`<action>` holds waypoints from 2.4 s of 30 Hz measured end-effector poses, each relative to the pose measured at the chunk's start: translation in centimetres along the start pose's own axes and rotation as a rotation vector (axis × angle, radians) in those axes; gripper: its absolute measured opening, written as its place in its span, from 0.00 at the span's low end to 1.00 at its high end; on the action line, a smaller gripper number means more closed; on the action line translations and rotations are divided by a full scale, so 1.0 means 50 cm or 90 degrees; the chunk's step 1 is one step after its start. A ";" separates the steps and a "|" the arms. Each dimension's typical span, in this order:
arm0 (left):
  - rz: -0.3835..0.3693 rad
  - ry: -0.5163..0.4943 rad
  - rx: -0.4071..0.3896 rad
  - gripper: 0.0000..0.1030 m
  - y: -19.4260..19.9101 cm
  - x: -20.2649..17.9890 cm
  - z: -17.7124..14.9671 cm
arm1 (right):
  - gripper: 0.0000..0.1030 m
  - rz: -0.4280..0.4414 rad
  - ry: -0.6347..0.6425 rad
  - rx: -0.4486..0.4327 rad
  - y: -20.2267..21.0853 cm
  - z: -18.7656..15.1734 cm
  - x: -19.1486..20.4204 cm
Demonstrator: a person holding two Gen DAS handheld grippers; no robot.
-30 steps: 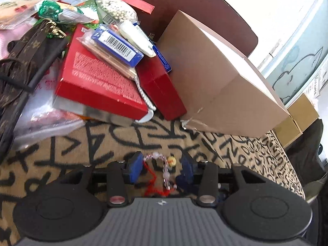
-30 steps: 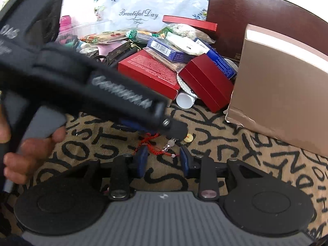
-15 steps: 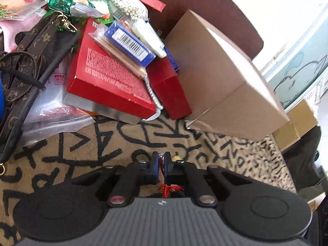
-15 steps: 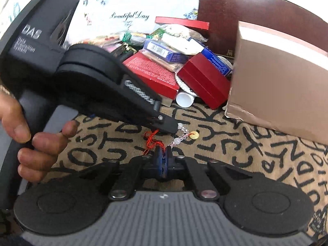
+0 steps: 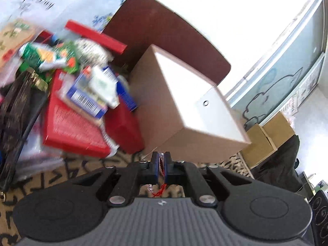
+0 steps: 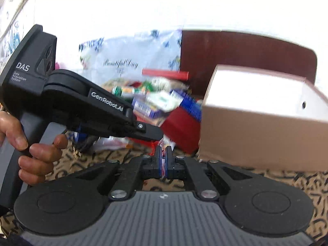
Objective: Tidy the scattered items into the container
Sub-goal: 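Carry the charm into the box and open the left tool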
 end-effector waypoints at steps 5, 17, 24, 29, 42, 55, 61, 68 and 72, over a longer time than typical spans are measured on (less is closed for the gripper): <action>-0.027 -0.044 -0.026 0.02 0.014 -0.062 0.050 | 0.00 -0.019 -0.002 -0.057 0.030 0.056 -0.035; -0.050 -0.104 -0.062 0.02 -0.034 -0.187 0.178 | 0.00 -0.088 -0.001 -0.159 0.066 0.191 -0.142; -0.062 -0.131 -0.061 0.02 -0.090 -0.243 0.219 | 0.00 -0.130 -0.008 -0.184 0.068 0.240 -0.204; -0.057 -0.127 -0.037 0.02 -0.157 -0.243 0.212 | 0.00 -0.140 -0.033 -0.163 0.028 0.232 -0.253; 0.009 -0.123 0.013 0.02 -0.289 -0.189 0.183 | 0.00 -0.162 -0.116 -0.073 -0.065 0.146 -0.352; 0.031 -0.117 0.044 0.16 -0.317 -0.157 0.176 | 0.01 -0.162 -0.122 -0.003 -0.125 0.090 -0.364; -0.018 -0.130 0.018 0.94 -0.273 -0.181 0.167 | 0.51 -0.182 -0.113 -0.016 -0.108 0.089 -0.361; -0.010 -0.174 -0.013 0.97 -0.232 -0.187 0.134 | 0.85 -0.208 -0.112 -0.047 -0.074 0.087 -0.355; -0.017 -0.163 -0.009 0.97 -0.220 -0.181 0.116 | 0.88 -0.204 -0.115 -0.047 -0.066 0.078 -0.343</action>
Point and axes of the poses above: each gripper's, at about its wrist camera, not at the fingertips, and y roughly against the way its jaws point, x to its left, z to its top, the point moved 5 cm from there along -y, roughly the way its jaws point, and after that the axes turned 2 degrees about z, right-handed, at the moved point
